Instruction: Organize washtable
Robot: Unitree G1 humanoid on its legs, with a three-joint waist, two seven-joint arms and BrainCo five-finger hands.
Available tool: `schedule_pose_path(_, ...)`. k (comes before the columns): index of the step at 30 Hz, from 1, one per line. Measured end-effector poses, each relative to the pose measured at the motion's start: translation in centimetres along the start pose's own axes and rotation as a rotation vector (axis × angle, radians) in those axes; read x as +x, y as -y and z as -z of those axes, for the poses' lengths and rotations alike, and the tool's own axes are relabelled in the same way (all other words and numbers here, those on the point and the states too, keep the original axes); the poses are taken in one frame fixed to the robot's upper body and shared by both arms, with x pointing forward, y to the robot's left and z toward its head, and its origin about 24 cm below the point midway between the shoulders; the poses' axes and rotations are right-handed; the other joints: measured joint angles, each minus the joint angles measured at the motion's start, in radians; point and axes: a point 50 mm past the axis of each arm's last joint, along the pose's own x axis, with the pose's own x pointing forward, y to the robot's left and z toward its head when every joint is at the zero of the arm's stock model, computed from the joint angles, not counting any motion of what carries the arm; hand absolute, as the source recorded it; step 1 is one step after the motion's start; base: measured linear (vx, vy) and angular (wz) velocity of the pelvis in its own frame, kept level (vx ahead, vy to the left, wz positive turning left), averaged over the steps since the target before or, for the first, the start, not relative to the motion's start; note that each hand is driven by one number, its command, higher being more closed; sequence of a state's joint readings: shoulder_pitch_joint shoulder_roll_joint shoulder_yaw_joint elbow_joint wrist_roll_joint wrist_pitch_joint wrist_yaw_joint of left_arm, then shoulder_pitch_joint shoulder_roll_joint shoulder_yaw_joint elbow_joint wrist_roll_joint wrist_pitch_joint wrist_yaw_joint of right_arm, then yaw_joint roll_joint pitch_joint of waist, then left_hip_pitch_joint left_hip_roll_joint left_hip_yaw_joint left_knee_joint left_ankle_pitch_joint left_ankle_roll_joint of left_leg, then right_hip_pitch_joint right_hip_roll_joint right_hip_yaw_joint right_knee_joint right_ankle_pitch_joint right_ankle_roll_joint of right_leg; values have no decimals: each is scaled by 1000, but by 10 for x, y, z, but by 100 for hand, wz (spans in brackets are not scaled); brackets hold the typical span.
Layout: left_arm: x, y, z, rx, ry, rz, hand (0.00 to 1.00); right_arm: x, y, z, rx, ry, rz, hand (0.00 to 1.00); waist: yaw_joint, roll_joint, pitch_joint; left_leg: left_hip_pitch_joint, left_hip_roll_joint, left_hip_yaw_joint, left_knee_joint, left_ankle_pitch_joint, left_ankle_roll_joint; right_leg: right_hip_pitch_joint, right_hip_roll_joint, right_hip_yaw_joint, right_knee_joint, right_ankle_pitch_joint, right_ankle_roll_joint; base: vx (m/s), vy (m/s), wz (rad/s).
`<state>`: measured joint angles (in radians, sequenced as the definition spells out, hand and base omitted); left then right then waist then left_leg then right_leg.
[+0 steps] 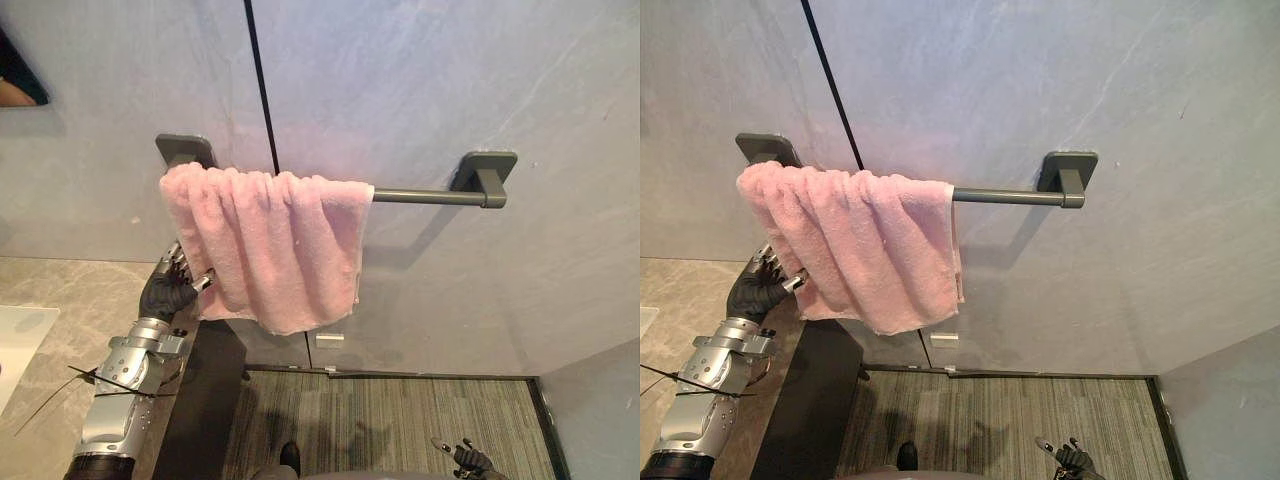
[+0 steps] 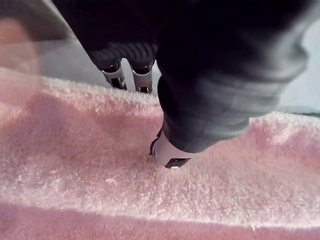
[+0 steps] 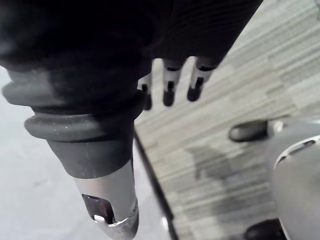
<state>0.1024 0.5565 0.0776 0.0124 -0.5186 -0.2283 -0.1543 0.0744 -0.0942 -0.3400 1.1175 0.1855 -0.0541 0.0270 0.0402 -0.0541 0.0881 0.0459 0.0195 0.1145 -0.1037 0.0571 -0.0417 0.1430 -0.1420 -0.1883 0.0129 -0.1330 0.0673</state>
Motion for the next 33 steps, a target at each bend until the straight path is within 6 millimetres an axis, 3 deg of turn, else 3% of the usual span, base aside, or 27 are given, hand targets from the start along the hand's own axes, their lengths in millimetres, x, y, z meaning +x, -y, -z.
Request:
schedule_pose_path(14, 3, 7, 8, 9, -42, 31, 0, 2, -1, -6, -11, -1, -4, 0, 1, -2, -3, -48, 1, 20, 1, 0, 0, -55, 1, 27, -16, 18, -3, 2, -2, -4)
schedule_pose_path(20, 6, 13, 30, 21, -131, -11, 0, 2, -5, -8, -43, 3, -19, 0, -13, -6, -4, -48, 4, 33, 7, 0, 0, -61, 4, 42, -18, 33, -23, 22, -4, -6)
schedule_pose_path(21, 5, 15, 35, 20, -151, -17, 100, 3, -5, -9, -44, 3, -20, 0, -19, -6, -4, -47, 7, 37, 7, 0, 0, -62, 6, 51, -19, 38, -27, -1, -6, -8)
schedule_pose_path(23, 4, 17, 40, 25, -174, -23, 100, 3, -6, -10, -46, 5, -23, 0, -23, -5, -5, -45, 14, 43, 7, 0, 0, -64, 14, 55, -20, 48, -38, -26, -11, -15)
schedule_pose_path(33, 8, 23, 51, 17, -208, -64, 100, 3, -8, -15, -49, 29, -31, 0, -27, -3, -5, -47, 16, 59, 0, 4, 3, -83, 12, 64, -20, 62, -17, -80, -8, -10)
